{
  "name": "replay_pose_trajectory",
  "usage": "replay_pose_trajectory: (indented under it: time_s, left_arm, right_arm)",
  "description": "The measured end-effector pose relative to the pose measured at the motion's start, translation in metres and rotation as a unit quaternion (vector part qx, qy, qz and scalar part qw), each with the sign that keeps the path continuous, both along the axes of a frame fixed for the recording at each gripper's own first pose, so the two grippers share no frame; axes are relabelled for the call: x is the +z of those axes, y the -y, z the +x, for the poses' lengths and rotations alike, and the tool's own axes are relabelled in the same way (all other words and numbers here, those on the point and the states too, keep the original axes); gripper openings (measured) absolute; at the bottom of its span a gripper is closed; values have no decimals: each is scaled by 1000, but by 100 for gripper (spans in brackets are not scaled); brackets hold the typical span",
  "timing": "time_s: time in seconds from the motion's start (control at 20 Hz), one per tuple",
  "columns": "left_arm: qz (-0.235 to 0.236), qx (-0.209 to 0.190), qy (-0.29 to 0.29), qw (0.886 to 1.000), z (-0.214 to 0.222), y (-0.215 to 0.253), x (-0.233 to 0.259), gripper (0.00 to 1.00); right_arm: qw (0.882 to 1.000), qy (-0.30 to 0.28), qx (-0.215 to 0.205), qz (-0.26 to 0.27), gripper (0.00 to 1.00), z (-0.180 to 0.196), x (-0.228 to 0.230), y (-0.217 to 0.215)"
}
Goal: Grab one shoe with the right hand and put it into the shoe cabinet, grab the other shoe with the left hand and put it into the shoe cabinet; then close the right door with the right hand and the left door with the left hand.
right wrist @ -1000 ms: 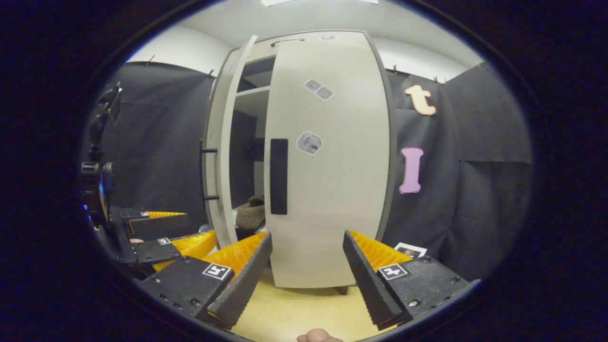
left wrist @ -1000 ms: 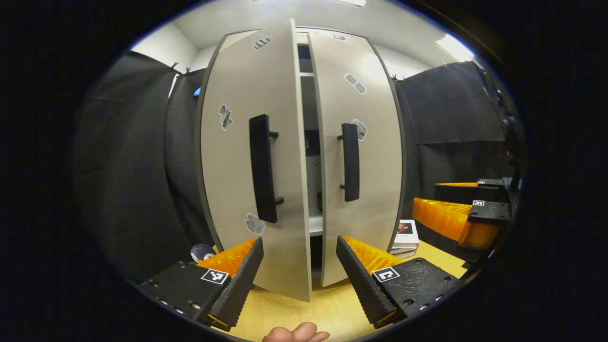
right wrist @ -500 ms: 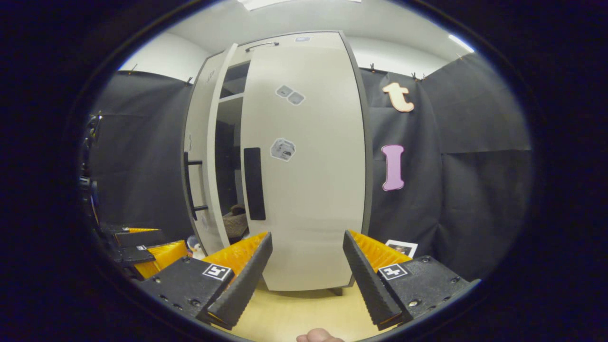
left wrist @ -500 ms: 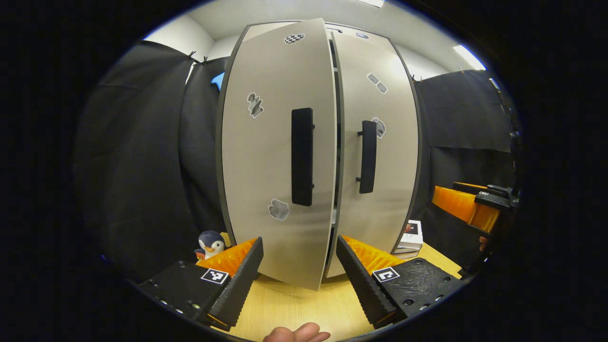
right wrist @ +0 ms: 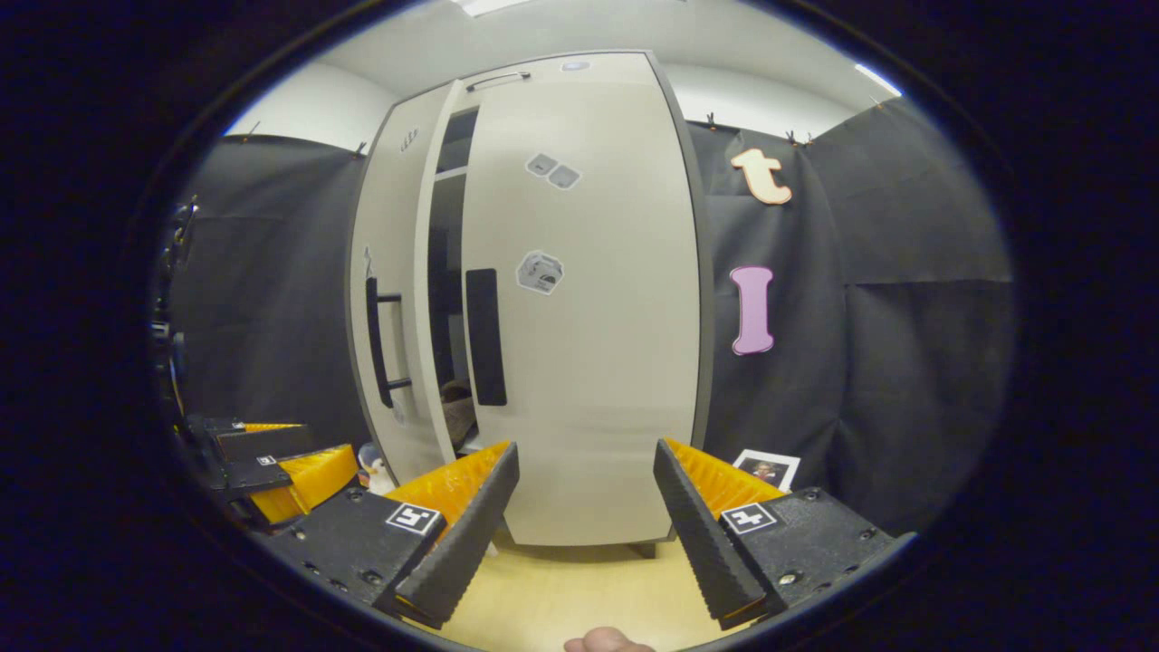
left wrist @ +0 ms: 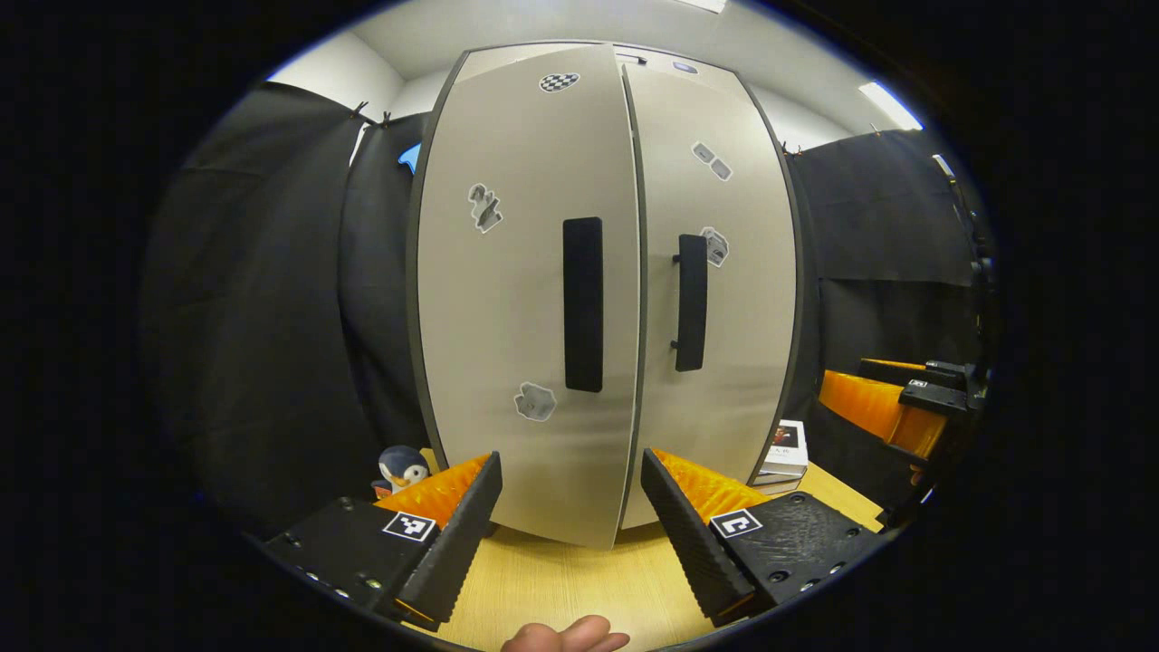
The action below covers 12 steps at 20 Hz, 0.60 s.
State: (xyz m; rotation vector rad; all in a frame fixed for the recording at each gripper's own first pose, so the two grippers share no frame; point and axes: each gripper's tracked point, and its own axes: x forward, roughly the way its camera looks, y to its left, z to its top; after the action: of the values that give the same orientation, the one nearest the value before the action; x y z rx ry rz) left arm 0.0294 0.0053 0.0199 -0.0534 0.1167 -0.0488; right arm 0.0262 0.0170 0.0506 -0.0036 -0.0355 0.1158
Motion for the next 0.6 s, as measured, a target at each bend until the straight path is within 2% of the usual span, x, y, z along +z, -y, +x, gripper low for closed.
replay_pose_trajectory:
  time_s: [0.2,0.4,0.6]
  left_arm:
    - [-7,6,5,1000,-4,-1,1,94]
    - [-4,7,-3,1000,-11,-5,-3,94]
    - [-3,11,-10,1000,-16,-7,-8,94]
  right_arm:
    - [1000,13,8,1,98,6,5,-6]
    - [999,31,-5,-9,98,17,11,-8]
    - [999,30,8,-19,98,20,10,-16]
